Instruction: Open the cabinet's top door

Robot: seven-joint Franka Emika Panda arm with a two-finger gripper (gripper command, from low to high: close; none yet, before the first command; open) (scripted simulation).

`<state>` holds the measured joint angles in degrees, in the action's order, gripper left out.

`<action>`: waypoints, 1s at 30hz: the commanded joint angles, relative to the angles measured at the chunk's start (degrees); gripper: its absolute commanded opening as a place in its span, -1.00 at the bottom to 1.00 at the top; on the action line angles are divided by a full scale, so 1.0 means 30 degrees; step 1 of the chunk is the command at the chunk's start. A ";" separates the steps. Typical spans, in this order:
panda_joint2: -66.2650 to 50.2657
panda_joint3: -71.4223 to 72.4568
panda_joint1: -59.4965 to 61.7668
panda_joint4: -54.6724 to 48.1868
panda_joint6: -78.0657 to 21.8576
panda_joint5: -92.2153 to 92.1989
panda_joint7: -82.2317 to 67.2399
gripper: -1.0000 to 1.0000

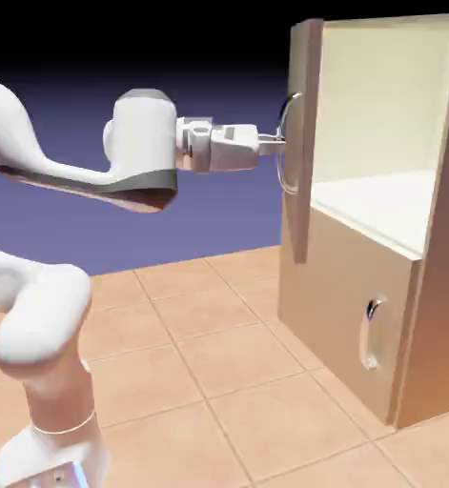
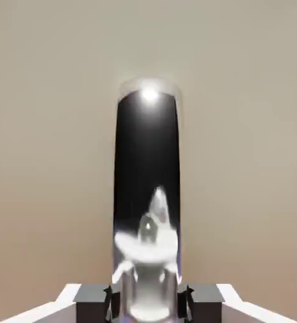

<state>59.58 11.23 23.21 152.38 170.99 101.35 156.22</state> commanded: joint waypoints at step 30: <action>0.5367 1.2275 -0.5133 -0.1827 -2.1327 -2.0238 -1.0013 -1.00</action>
<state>75.69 48.03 7.81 146.90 107.07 40.64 126.18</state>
